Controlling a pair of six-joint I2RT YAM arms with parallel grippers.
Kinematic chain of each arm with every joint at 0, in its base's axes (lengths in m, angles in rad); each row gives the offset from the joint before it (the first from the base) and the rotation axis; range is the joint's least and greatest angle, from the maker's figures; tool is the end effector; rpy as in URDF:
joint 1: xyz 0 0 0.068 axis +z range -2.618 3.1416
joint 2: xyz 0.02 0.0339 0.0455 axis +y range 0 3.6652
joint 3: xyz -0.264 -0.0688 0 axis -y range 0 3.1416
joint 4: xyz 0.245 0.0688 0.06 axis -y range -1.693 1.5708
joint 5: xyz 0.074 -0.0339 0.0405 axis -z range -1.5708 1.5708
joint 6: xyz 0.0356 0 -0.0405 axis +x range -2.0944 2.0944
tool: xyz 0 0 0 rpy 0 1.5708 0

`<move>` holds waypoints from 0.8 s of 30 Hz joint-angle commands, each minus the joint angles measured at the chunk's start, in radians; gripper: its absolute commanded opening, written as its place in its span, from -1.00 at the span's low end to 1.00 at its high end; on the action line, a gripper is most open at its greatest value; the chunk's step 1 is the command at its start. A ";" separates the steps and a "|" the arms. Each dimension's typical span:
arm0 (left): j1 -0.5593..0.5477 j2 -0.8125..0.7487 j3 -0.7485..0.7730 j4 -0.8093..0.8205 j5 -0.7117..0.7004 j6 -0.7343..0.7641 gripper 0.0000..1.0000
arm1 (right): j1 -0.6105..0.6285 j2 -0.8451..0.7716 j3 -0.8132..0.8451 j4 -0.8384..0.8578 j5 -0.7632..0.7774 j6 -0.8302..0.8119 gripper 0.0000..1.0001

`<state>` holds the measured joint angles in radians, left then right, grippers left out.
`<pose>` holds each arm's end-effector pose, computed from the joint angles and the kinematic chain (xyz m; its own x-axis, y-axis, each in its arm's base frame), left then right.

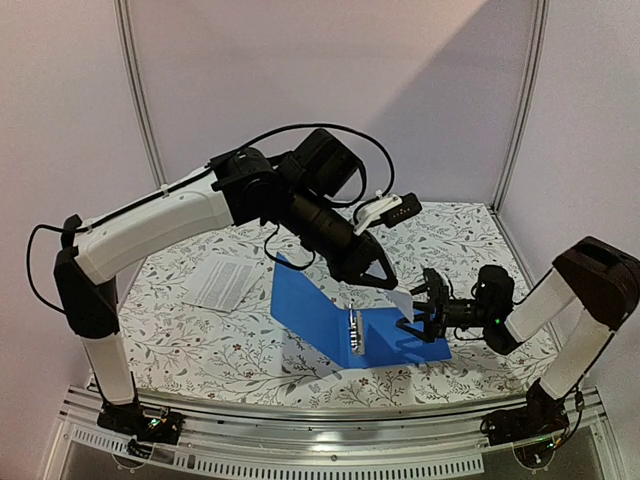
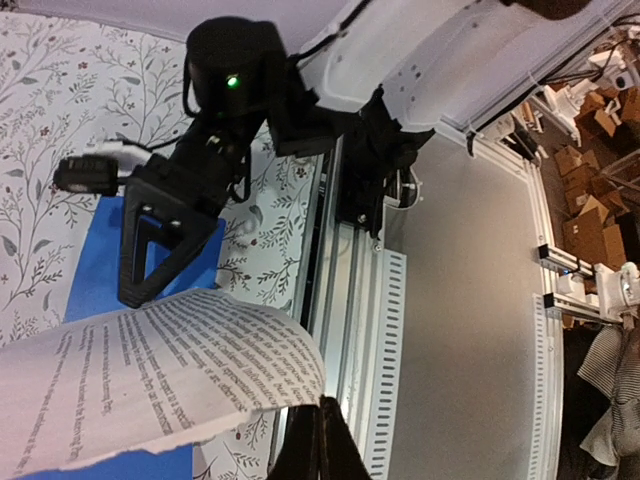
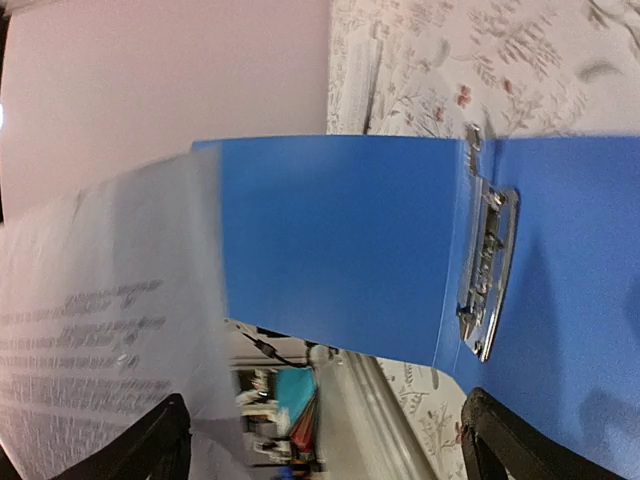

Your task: Put the files into the folder

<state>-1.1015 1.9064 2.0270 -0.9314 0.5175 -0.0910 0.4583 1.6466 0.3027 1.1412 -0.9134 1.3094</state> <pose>0.1721 -0.3783 0.3757 -0.4109 0.6357 -0.6535 0.8956 0.1475 -0.4197 0.2094 0.1347 0.1322 -0.9796 0.1750 -0.0992 -0.0752 0.1390 0.9874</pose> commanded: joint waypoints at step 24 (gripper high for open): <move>-0.074 -0.010 0.054 -0.049 0.005 0.089 -1.00 | 0.091 -0.019 0.157 0.643 -0.086 0.501 0.81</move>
<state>-1.1625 1.9026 2.0491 -0.9504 0.5404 -0.0322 0.5346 1.6554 0.4404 1.3319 -0.9680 1.7741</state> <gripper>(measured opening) 0.006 0.907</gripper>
